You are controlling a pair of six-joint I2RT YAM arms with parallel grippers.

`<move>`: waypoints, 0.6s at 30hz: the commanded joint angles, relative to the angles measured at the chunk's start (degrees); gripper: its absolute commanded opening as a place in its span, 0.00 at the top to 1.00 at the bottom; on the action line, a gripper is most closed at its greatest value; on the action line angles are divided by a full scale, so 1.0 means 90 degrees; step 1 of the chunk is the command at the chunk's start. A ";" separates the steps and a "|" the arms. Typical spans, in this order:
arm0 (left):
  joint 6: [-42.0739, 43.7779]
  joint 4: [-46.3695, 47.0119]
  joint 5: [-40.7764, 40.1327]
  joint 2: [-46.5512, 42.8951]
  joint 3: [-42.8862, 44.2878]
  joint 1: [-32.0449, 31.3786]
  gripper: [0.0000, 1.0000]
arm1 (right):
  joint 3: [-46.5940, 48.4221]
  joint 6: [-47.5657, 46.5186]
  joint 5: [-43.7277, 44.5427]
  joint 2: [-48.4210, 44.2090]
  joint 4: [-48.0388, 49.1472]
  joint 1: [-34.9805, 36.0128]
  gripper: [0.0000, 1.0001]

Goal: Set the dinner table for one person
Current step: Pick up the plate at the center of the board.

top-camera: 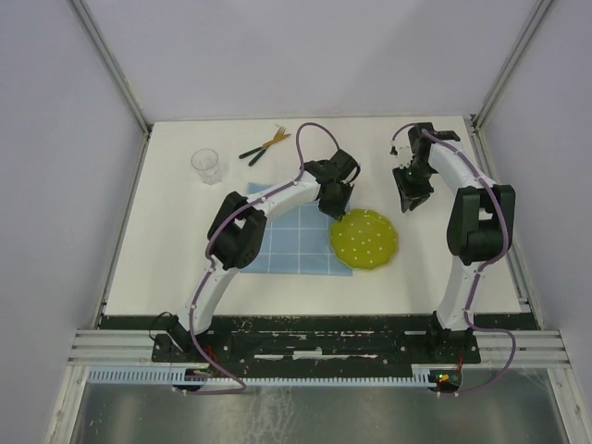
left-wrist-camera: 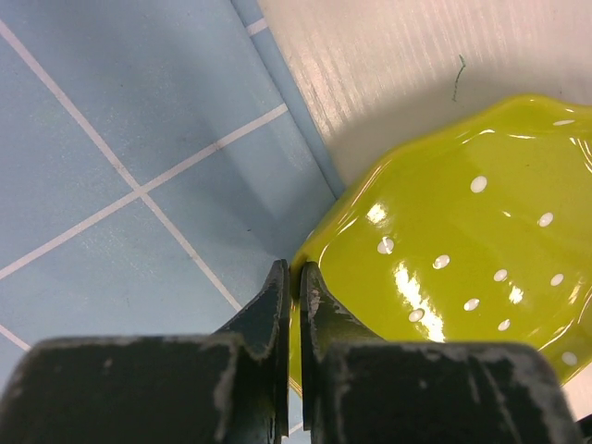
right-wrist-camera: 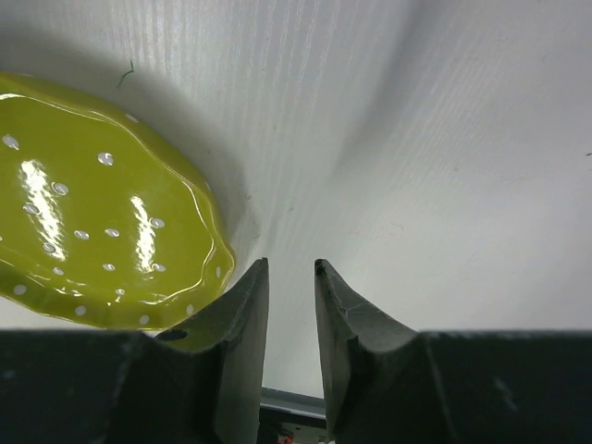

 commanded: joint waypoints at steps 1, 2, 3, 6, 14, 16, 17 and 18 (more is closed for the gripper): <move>0.0192 -0.0026 -0.0034 0.0359 0.0076 -0.0034 0.97 | -0.0093 -0.0027 -0.0049 -0.0401 0.0003 -0.0030 0.66; 0.0210 -0.0032 -0.0040 0.0341 0.0086 -0.0040 0.97 | -0.0123 -0.0035 -0.0030 -0.0437 0.0001 -0.0029 0.66; 0.0216 -0.0042 -0.0042 0.0308 0.0085 -0.0040 0.97 | -0.0165 -0.0040 -0.0014 -0.0475 0.0008 -0.0024 0.66; 0.0209 -0.0050 0.0003 0.0268 0.0073 -0.0038 0.97 | -0.0221 -0.0021 -0.0026 -0.0566 0.0011 -0.0024 0.66; 0.0406 -0.0241 0.0122 0.0036 0.0286 -0.0030 0.97 | -0.0409 -0.0063 0.0074 -0.0706 -0.0010 -0.0029 0.67; 0.0481 -0.0325 0.0081 -0.0108 0.0353 -0.0023 0.97 | -0.0485 -0.0066 0.0094 -0.0745 0.0010 -0.0024 0.67; 0.0519 -0.0374 0.0089 -0.0170 0.0385 -0.0018 0.97 | -0.0516 -0.0058 0.0095 -0.0768 0.0031 -0.0026 0.67; 0.0554 -0.0415 0.0082 -0.0198 0.0412 -0.0014 0.97 | -0.0532 -0.0040 0.0083 -0.0771 0.0037 -0.0024 0.67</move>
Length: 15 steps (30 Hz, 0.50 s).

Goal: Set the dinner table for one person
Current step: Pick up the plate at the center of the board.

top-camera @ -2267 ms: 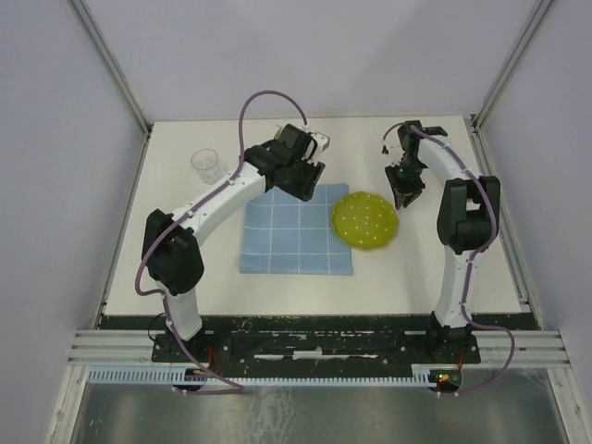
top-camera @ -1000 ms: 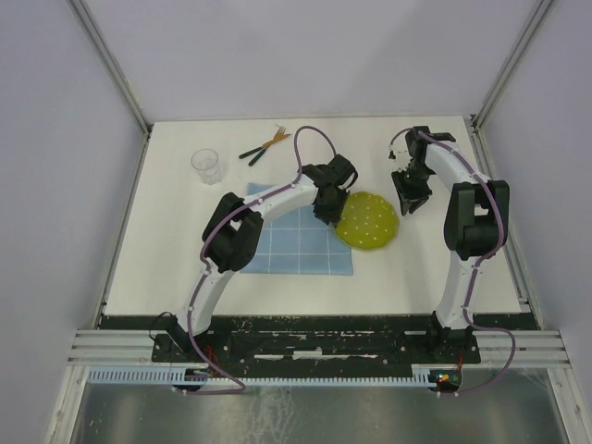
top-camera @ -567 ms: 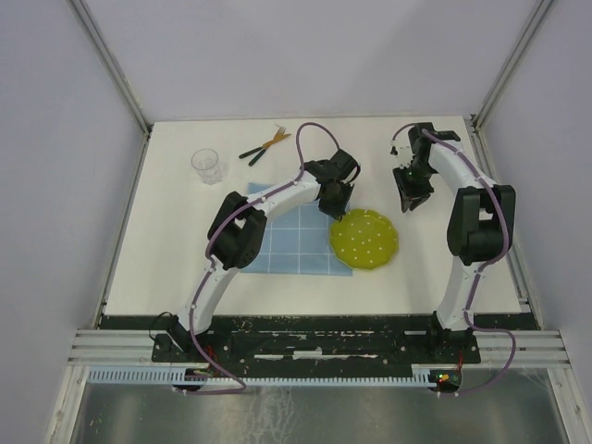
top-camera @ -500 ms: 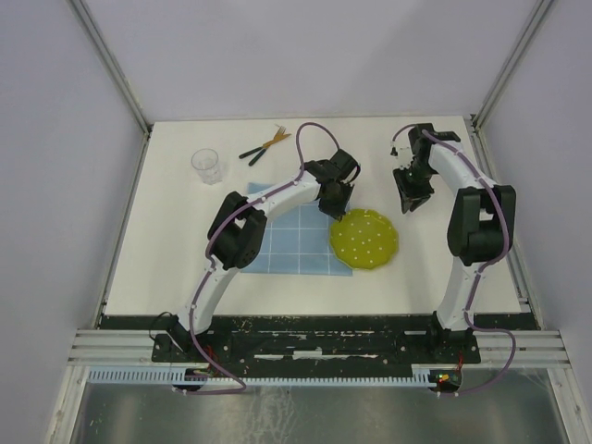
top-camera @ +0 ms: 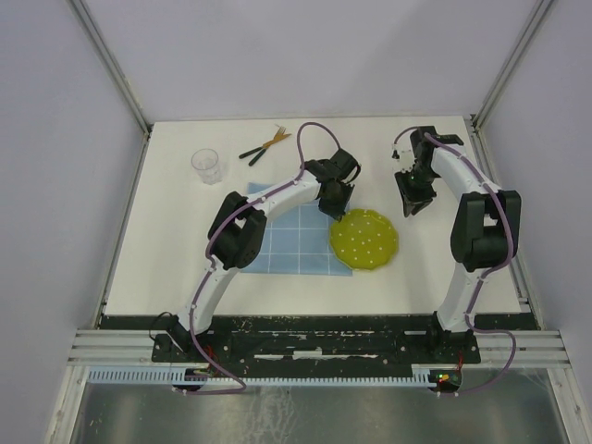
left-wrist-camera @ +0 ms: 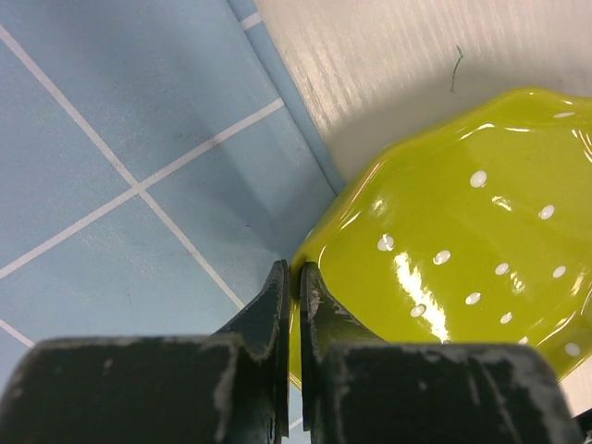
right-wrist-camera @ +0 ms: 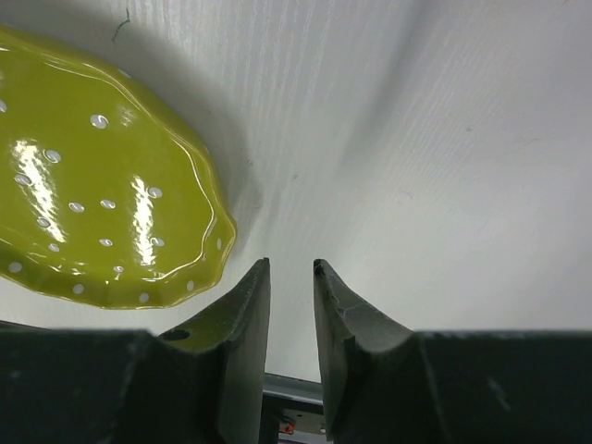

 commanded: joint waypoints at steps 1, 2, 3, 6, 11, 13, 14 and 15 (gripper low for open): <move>0.0436 -0.0312 0.0017 -0.0427 0.0295 -0.0018 0.97 | -0.0084 -0.0001 -0.0006 -0.0319 0.0030 -0.0025 0.67; 0.0469 -0.0332 0.0014 -0.0493 0.0279 -0.0017 0.97 | -0.0061 0.0009 -0.0109 -0.0294 -0.0012 -0.0024 0.67; 0.0499 -0.0341 0.0008 -0.0578 0.0238 -0.0010 0.97 | -0.0031 0.0020 -0.0250 -0.0257 -0.0083 -0.0024 0.67; 0.0564 -0.0342 -0.0022 -0.0844 0.0029 0.0023 0.97 | -0.0027 0.0109 -0.0522 -0.0190 -0.0136 -0.0026 0.67; 0.0594 -0.0285 0.0015 -0.0967 -0.0277 0.0127 0.97 | -0.0146 0.0170 -0.0840 -0.0033 -0.0146 0.0005 0.65; 0.0604 -0.0273 -0.0010 -0.0945 -0.0274 0.0157 0.97 | -0.0274 0.0194 -0.0881 0.0007 -0.0078 0.0015 0.65; 0.0601 -0.0266 -0.0020 -0.0931 -0.0274 0.0182 0.97 | -0.0376 0.0200 -0.0884 -0.0010 -0.0021 0.0008 0.64; 0.0606 -0.0263 -0.0028 -0.0904 -0.0254 0.0194 0.97 | -0.0499 0.0198 -0.0937 -0.0032 0.0052 0.0011 0.64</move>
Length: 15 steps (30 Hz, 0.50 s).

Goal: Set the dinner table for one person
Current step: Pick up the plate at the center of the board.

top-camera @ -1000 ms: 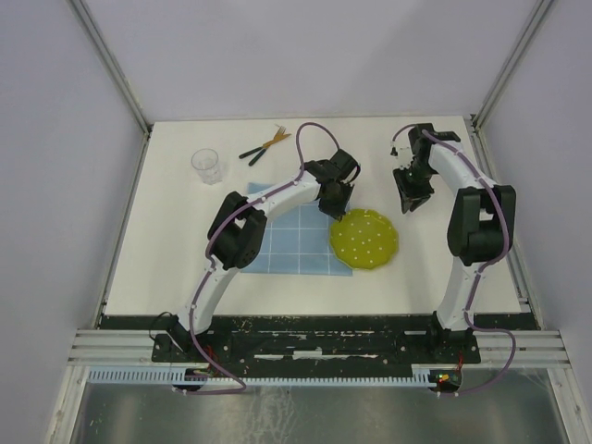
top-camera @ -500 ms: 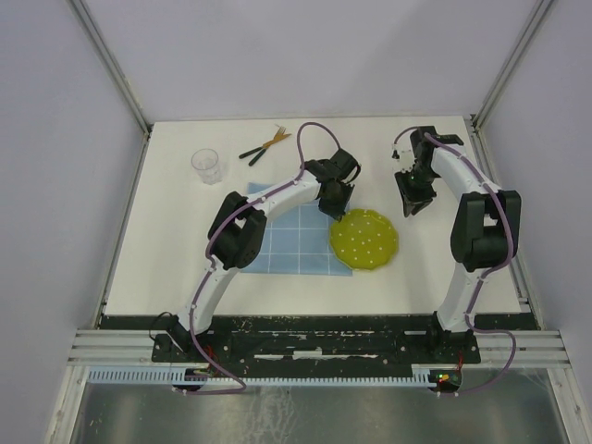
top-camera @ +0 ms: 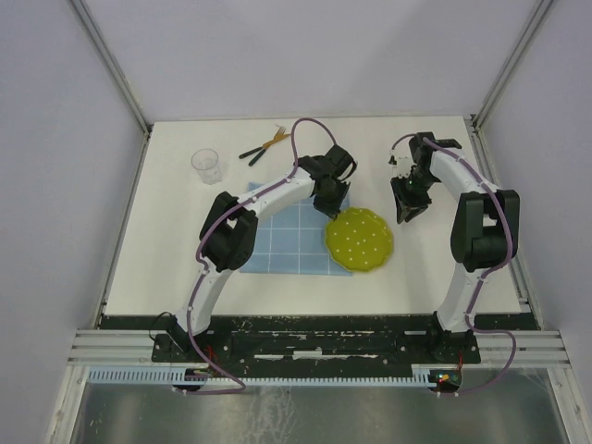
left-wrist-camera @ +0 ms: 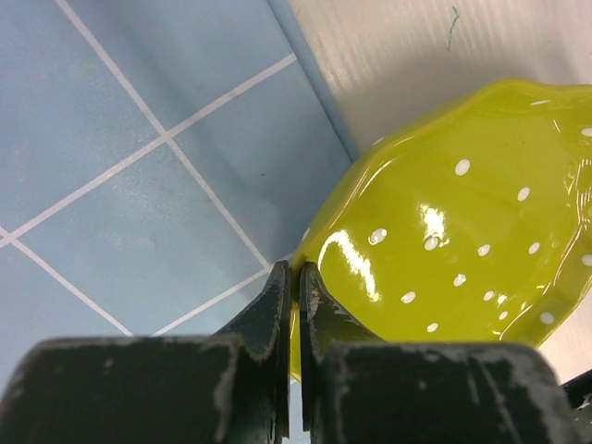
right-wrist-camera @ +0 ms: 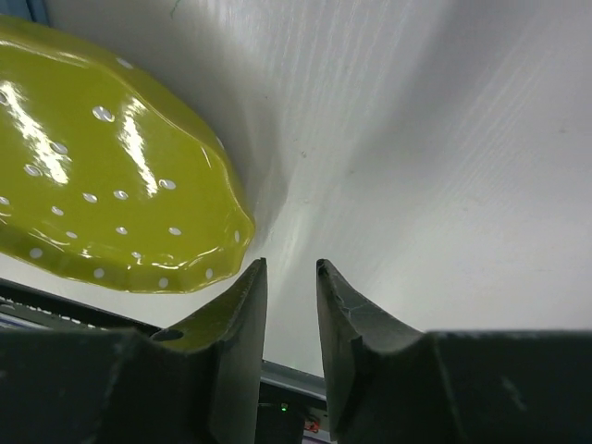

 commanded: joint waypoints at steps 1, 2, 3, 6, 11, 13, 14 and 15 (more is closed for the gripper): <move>0.0452 0.0037 -0.0025 -0.0367 0.0025 0.0123 0.97 | -0.0426 0.0108 -0.0348 -0.0031 0.0191 0.0008 0.63; 0.0453 0.0033 -0.0032 -0.0357 0.0041 0.0139 0.97 | -0.0540 0.0106 -0.0413 -0.0045 0.0275 0.0022 0.63; 0.0459 0.0032 -0.0033 -0.0332 0.0075 0.0147 0.97 | -0.0630 0.0101 -0.0484 -0.0029 0.0332 0.0039 0.63; 0.0455 0.0038 -0.0043 -0.0263 0.0155 0.0168 0.97 | -0.0743 0.0080 -0.0554 0.0084 0.0470 0.0105 0.62; 0.0461 0.0065 -0.0032 -0.0210 0.0197 0.0167 0.97 | -0.0584 0.0106 -0.0619 0.0379 0.0686 0.0233 0.62; 0.0459 0.0061 -0.0032 -0.0198 0.0187 0.0168 0.97 | -0.0404 0.0128 -0.0674 0.0541 0.0680 0.0269 0.62; 0.0460 0.0062 -0.0033 -0.0198 0.0190 0.0170 0.97 | -0.0293 0.0139 -0.0731 0.0646 0.0689 0.0278 0.62; 0.0463 0.0062 -0.0033 -0.0193 0.0176 0.0169 0.97 | -0.0221 0.0143 -0.0756 0.0692 0.0689 0.0299 0.62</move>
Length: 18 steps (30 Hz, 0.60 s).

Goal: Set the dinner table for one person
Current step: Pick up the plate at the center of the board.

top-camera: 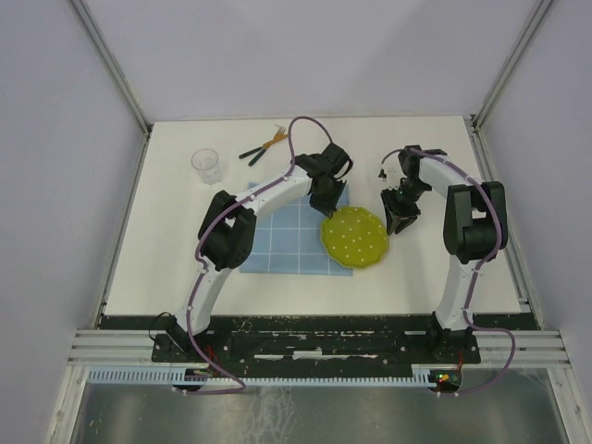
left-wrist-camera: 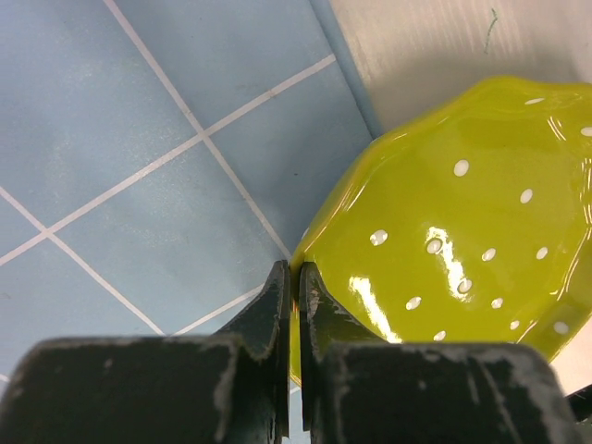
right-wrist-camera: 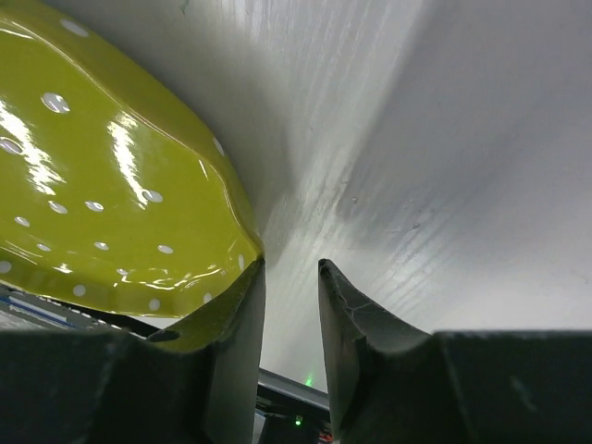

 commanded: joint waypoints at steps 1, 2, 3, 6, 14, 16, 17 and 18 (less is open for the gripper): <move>0.0331 0.0113 -0.0017 -0.0190 0.0194 0.0040 0.97 | 0.0523 0.0096 -0.0293 0.0312 0.0242 0.0108 0.62; 0.0332 0.0116 -0.0030 -0.0188 0.0192 0.0042 0.97 | 0.0571 0.0114 -0.0313 0.0381 0.0272 0.0129 0.62; 0.0339 0.0113 -0.0026 -0.0181 0.0199 0.0038 0.97 | 0.0622 0.0127 -0.0340 0.0447 0.0292 0.0154 0.62; 0.0337 0.0122 -0.0021 -0.0160 0.0224 0.0035 0.97 | 0.0823 0.0141 -0.0390 0.0664 0.0270 0.0208 0.63; 0.0368 0.0115 -0.0012 -0.0199 0.0217 0.0035 0.97 | 0.0798 0.0116 -0.0569 0.0411 0.0183 0.0222 0.62; 0.0372 0.0113 0.0006 -0.0189 0.0216 0.0051 0.97 | 0.0777 0.0133 -0.0635 0.0406 0.0171 0.0227 0.62; 0.0366 0.0104 0.0026 -0.0183 0.0217 0.0046 0.97 | 0.0798 0.0131 -0.0688 0.0442 0.0131 0.0236 0.62; 0.0362 0.0106 0.0040 -0.0174 0.0219 0.0045 0.97 | 0.0822 0.0139 -0.0753 0.0472 0.0100 0.0239 0.62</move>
